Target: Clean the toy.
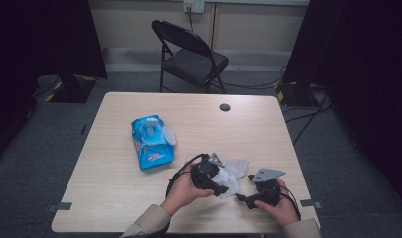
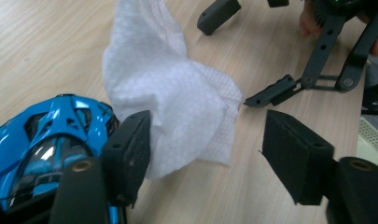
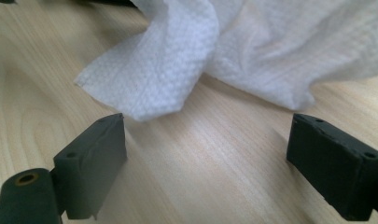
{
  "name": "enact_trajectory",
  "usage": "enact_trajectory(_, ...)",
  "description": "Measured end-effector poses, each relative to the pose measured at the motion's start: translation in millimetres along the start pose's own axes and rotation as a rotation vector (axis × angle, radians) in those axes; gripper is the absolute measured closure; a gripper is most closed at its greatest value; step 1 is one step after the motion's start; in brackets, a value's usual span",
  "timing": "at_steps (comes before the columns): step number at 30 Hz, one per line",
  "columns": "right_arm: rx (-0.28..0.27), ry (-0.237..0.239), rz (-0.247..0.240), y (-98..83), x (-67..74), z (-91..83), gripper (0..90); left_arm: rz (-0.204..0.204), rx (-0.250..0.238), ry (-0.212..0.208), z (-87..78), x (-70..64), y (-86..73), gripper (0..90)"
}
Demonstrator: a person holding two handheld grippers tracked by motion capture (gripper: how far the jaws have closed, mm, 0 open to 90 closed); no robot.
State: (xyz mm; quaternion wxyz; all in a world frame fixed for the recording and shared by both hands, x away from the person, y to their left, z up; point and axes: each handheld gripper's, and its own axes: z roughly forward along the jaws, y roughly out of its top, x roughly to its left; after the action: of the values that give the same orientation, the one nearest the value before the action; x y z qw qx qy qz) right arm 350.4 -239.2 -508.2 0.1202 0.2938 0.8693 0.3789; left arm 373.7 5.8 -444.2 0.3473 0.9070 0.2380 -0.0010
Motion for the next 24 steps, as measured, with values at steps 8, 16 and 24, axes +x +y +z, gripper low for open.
enact_trajectory(8, 0.019, -0.008, -0.001, 0.3, -2.8, -4.8, 16.3, -0.016, 0.004, -0.026, 3.5, 0.4, -8.6, 32.3)
enact_trajectory(16, -0.053, 0.006, 0.004, 17.8, -1.1, -16.1, 16.4, -0.008, 0.012, -0.025, 6.2, 1.5, -10.4, 32.8)
enact_trajectory(24, -0.078, 0.012, -0.009, 37.8, 2.9, -10.1, 20.1, -0.001, 0.019, -0.039, 12.2, -1.7, -12.5, 33.1)
